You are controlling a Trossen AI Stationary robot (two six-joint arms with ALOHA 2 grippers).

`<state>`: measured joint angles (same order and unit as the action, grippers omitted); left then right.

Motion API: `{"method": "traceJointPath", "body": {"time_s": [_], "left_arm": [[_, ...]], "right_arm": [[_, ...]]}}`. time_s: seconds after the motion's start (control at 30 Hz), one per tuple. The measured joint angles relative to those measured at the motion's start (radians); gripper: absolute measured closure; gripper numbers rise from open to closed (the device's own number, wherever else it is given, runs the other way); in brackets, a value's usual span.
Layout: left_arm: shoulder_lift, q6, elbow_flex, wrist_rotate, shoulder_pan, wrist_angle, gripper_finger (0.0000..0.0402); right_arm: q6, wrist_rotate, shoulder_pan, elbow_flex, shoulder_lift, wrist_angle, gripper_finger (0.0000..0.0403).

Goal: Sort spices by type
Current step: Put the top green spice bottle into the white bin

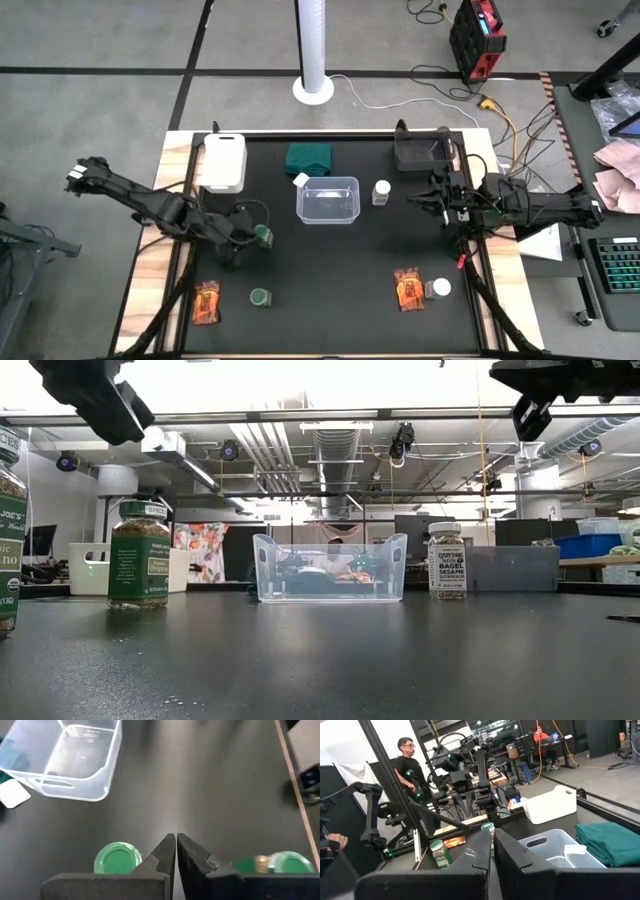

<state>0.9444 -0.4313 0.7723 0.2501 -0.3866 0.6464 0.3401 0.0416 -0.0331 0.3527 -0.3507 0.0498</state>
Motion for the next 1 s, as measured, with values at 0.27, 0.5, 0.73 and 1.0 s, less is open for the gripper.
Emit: {"method": "traceJointPath", "body": {"time_s": [0.27, 0.5, 0.73, 1.0], "left_arm": [[0.057, -0.02, 0.0, 0.031, 0.0, 0.005, 0.0382], [0.133, -0.088, 0.021, -0.013, 0.0, 0.035, 0.0297], [0.238, -0.084, 0.109, 0.076, 0.0, 0.18, 0.0176], [0.315, 0.028, 0.211, 0.164, 0.004, 0.252, 0.0113]], "right_arm": [[-0.012, -0.002, 0.0, 0.006, -0.011, -0.002, 0.039], [-0.081, -0.019, 0.0, 0.004, -0.013, -0.056, 0.039], [-0.132, -0.019, 0.0, 0.003, -0.013, -0.067, 0.039], [-0.132, -0.019, 0.0, -0.011, -0.013, -0.106, 0.039]]}}
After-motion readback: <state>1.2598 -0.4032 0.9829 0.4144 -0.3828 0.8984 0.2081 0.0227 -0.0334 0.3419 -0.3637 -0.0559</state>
